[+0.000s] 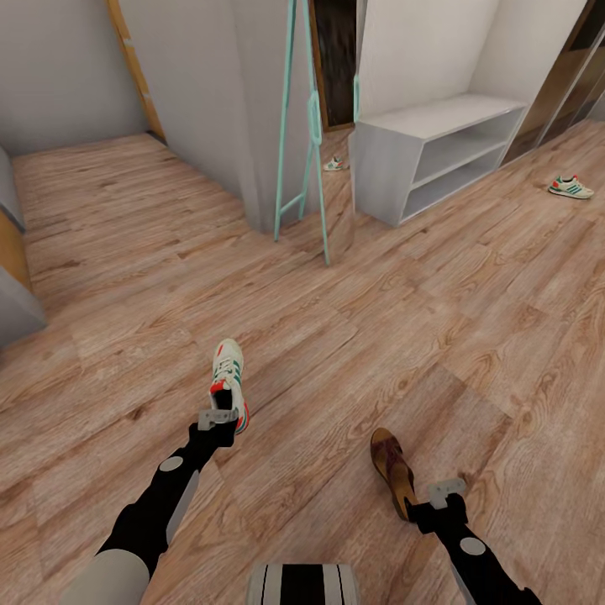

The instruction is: Pick up the two gym shoes and the two sandals from the corridor floor and place them onto the hallstand (shoe rack) in the corridor, making sure they are on the rack and not on the floor. Arrange them so the two gym shoes are next to each other and the two sandals are next to each other.

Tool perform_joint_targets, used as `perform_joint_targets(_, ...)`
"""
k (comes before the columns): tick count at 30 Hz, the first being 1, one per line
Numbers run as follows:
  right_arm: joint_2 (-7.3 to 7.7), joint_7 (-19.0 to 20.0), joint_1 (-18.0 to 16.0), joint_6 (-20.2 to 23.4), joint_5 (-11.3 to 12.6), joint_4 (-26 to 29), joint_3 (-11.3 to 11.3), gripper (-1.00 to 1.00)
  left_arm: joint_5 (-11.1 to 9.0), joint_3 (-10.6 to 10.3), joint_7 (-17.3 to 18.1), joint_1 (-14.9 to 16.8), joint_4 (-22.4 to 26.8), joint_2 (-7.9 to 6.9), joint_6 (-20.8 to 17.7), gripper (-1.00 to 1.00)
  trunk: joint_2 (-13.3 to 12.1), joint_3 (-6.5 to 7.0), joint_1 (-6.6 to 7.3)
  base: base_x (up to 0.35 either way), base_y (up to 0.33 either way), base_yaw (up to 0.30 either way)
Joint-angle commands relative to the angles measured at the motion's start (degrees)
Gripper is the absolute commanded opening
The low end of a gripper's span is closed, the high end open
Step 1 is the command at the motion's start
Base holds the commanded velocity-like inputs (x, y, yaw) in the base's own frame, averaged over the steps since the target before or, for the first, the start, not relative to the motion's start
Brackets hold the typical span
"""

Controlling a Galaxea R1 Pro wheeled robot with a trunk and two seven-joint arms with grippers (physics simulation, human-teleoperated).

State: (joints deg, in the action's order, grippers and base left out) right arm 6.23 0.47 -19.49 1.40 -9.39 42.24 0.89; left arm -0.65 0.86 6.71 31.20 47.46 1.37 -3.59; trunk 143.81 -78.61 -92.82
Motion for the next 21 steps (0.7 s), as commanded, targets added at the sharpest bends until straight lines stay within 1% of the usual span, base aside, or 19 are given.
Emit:
perform_joint_targets(1, 0.01, 0.05, -0.15, 0.34, -0.46, 0.05, 0.08, 1.0, -0.06, 0.09, 0.21, 0.0, 0.1, 0.02, -0.36, -1.0, 0.01, -0.04, 0.01, 0.0, 0.0, 0.0)
perform_joint_targets(8, -0.07, 0.05, -0.68, 0.99, -0.53, -0.04, 0.08, 1.0, -0.05, 0.1, 0.23, 0.05, 0.09, 0.06, -0.36, -1.0, 0.01, -0.04, 0.01, 0.0, 0.0, 0.0)
perform_joint_targets(21, -0.14, -0.07, -1.68, 0.94, -0.48, -0.55, 0.08, 1.0, -0.07, 0.05, 0.19, 0.09, 0.24, 0.12, -0.36, -1.0, 0.01, -0.04, 0.01, 0.0, 0.0, 0.0)
